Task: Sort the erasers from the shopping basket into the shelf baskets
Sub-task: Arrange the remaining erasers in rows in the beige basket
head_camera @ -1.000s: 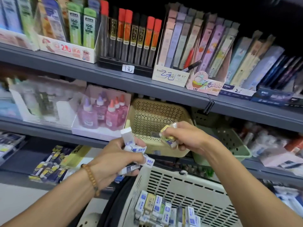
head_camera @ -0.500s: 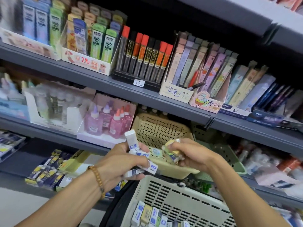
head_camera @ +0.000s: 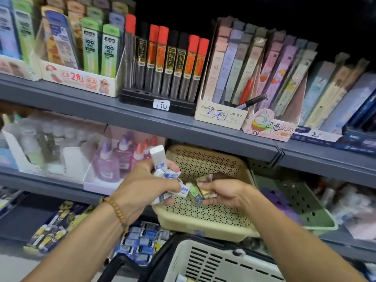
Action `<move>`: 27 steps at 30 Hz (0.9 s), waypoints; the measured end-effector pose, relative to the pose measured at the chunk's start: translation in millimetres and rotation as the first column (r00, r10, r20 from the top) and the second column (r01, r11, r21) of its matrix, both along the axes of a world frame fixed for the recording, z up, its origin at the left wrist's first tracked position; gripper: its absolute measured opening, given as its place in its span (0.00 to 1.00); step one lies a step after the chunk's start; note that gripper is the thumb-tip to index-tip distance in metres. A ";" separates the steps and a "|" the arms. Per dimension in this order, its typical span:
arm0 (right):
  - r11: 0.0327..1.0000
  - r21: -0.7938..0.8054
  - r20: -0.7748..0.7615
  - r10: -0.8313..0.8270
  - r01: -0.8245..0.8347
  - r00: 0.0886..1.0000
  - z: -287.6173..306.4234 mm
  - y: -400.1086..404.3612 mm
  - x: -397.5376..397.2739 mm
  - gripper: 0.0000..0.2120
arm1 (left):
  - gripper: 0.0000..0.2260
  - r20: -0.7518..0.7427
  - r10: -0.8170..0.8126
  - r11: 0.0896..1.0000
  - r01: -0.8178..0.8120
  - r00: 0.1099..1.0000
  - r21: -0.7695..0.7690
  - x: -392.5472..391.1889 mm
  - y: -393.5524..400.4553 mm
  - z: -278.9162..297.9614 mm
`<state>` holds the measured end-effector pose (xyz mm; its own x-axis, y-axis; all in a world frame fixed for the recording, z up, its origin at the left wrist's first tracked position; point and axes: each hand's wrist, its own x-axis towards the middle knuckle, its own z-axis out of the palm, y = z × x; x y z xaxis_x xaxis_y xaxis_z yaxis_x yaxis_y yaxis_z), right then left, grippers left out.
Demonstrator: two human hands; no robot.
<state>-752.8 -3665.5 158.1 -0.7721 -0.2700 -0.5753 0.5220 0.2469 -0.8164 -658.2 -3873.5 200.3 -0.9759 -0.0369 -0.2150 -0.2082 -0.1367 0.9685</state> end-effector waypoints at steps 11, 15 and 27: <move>0.914 0.405 -0.081 0.077 -0.038 0.994 -19.0 5.3 -9.2 0.05 | 0.14 -0.013 -0.009 1.000 0.009 1.000 -0.016 -6.5 1.0 -7.9; 0.785 0.602 -0.080 0.238 -0.144 0.968 -15.4 10.1 -6.9 0.11 | 0.14 -0.008 0.000 1.000 0.000 1.000 -0.007 -8.9 2.8 -7.5; 0.660 0.737 -0.198 0.415 -0.144 0.888 -8.1 18.6 -11.3 0.12 | 0.14 -0.039 -0.004 1.000 0.003 0.999 -0.002 -17.0 6.0 -8.6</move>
